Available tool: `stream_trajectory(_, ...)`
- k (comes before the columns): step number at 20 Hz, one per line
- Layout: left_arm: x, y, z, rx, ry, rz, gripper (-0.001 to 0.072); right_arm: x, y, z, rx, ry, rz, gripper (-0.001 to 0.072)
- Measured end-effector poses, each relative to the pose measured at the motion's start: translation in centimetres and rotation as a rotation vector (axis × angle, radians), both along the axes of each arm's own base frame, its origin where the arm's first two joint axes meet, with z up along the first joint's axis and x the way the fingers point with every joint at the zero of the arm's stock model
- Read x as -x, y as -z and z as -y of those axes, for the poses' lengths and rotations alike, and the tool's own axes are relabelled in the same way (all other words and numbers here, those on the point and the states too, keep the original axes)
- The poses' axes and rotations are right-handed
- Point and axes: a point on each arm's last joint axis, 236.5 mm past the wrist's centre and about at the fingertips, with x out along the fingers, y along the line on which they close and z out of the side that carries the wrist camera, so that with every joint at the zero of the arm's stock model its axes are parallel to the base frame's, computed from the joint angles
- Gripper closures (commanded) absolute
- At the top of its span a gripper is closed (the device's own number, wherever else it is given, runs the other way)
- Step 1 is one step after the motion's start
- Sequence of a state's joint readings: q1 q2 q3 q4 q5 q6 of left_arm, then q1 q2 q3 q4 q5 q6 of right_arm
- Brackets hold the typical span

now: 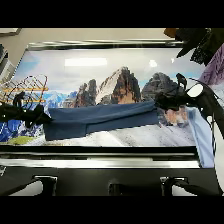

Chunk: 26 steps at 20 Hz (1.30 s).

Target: Fold the clothes and pants, and hang the long-sleeved shirts on hangers.

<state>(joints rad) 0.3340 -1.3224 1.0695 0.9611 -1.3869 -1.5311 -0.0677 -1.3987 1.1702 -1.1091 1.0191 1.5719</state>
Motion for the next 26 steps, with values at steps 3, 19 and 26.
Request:
stream_trajectory(3, -3.2, 0.4, -0.6, -0.005, 0.018, 0.015, 0.0695, -1.1, 0.4, 0.2, 0.008, 0.006, 0.006, 0.0686)
stream_trajectory(19, -10.5, 5.9, -0.4, -0.054, 0.111, -0.046, 0.0241, -2.2, 4.2, -0.1, -0.077, 0.049, -0.094, 0.0187)
stream_trajectory(26, -11.9, -1.9, -1.8, -0.169, 0.106, 0.129, 0.003, -2.5, 1.3, 5.1, -0.19, 0.089, -0.1, 0.0132)
